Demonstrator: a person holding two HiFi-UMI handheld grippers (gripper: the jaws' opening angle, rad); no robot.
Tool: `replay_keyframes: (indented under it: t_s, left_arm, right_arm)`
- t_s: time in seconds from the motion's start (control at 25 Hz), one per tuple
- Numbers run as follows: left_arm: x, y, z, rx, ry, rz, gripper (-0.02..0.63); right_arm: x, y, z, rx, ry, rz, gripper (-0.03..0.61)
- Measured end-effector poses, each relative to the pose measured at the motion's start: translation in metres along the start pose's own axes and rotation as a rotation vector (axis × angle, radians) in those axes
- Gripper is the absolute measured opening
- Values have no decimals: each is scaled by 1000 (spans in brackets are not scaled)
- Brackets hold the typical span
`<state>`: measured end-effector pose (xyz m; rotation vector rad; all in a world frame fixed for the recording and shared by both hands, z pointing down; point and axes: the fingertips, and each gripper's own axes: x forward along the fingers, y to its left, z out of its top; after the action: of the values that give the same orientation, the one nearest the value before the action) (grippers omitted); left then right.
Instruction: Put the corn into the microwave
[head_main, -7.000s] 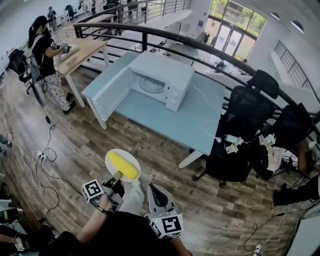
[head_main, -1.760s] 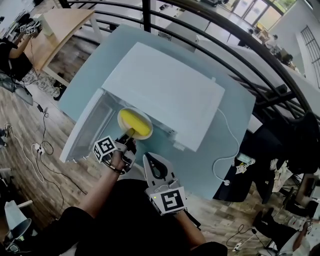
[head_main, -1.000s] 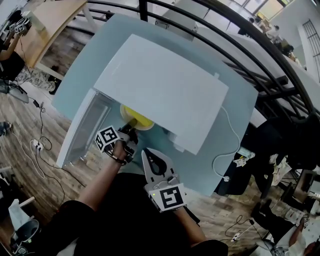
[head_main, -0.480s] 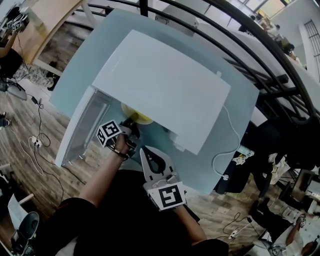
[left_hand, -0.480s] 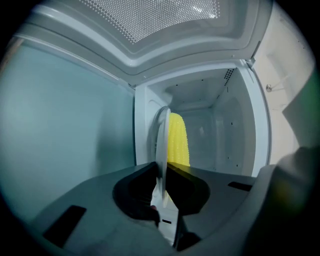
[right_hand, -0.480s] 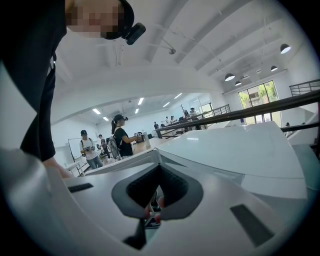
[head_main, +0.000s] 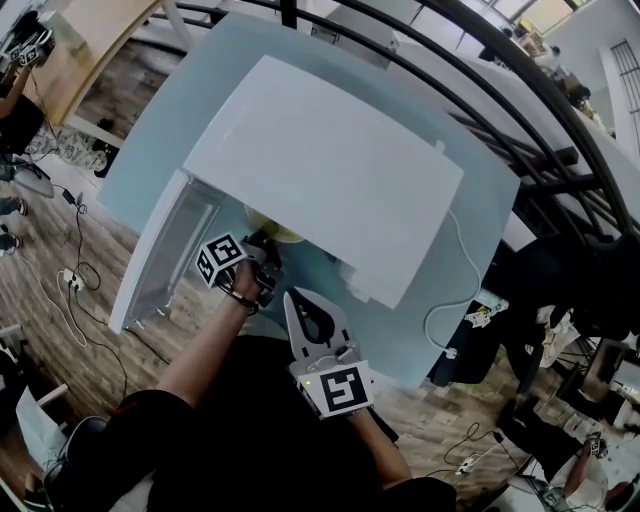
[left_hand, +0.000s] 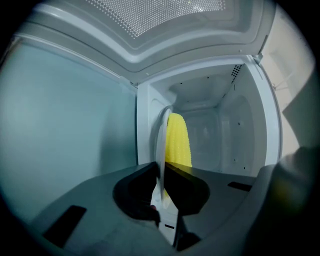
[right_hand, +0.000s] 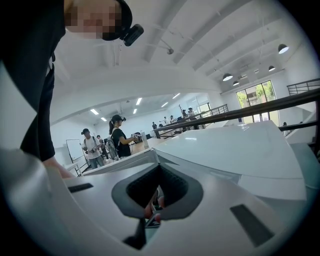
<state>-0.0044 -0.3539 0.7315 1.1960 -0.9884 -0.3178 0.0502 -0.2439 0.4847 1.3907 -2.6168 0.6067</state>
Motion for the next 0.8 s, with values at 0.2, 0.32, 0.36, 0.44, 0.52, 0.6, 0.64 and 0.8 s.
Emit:
replay_keyframes:
  t_s: [0.2,0.32,0.36,0.44,0.52,0.6,0.64,0.8]
  left_arm:
    - [5,3,-2,11,1,26,34]
    - [8,3,0,31,-1,36,34]
    - [9,2,1,45,1,40,34]
    - [10,-1,0,79,13,48,34]
    - [10,-2,-1,108,23,57,36]
    - [9,-3,-2,129,29,59,52]
    - [9,-3,-2,135,32,55,71]
    - [6,-6,-4,154,38,29,126]
  right_arm:
    - [-1,-5,-2,-4,-14,-16,8]
    - [0,-5,-1,4,-13,-20,8]
    - [0,-6,-1,6,-13,-22,8]
    - [0,-7,0,4,-18,-27,8]
    - [0,-6,0,11,-12,-24,8]
    - [0,-7,0,6,-23,-28,8]
    - [0,-8,0,2,-31,-31,8]
    - [-2,-7,0,-3,-36,-31,8]
